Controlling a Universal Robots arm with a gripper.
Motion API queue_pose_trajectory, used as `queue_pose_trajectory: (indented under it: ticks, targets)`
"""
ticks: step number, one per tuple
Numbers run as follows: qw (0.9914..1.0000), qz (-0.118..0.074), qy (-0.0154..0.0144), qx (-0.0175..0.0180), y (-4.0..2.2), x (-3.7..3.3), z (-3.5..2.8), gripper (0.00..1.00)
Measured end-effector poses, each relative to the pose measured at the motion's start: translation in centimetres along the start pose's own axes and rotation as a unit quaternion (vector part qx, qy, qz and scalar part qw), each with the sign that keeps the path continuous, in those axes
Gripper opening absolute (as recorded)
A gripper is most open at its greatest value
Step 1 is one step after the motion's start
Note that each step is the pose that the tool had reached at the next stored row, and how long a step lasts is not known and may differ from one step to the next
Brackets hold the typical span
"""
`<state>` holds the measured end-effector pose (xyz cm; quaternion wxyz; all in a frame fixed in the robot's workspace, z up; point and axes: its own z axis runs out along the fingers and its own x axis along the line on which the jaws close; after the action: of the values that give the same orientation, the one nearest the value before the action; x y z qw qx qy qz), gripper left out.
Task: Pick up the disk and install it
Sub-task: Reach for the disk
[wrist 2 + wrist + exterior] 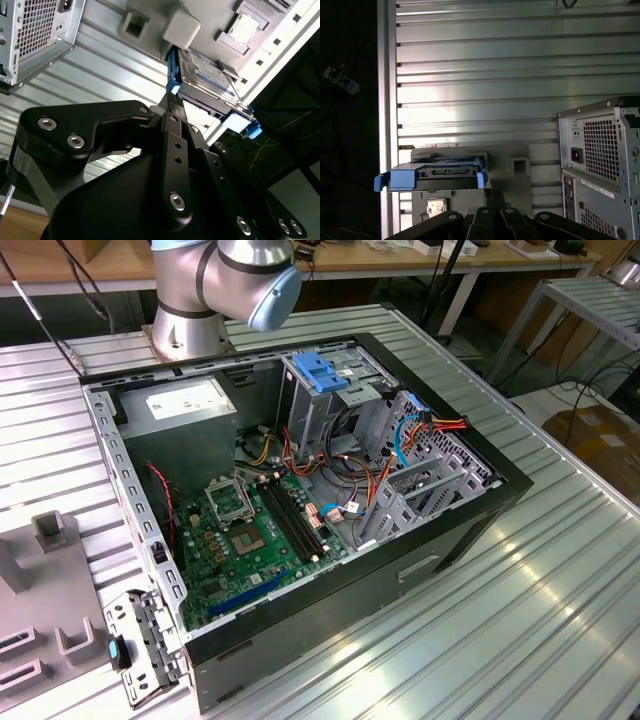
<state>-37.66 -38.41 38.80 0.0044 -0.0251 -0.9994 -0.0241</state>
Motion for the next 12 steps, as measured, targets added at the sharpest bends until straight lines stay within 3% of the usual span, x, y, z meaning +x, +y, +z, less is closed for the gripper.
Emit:
queue_pose_trajectory:
  ticks: [4,7,12]
  targets:
    - [1.0,0.0,0.0009,0.0001,-0.03,2.32,0.07,0.11]
    - [1.0,0.0,0.0019,0.0001,-0.07,3.2,0.1,0.11]
    - [0.99998,-0.001,0.0066,0.0004,-0.15,4.28,0.23,0.11]
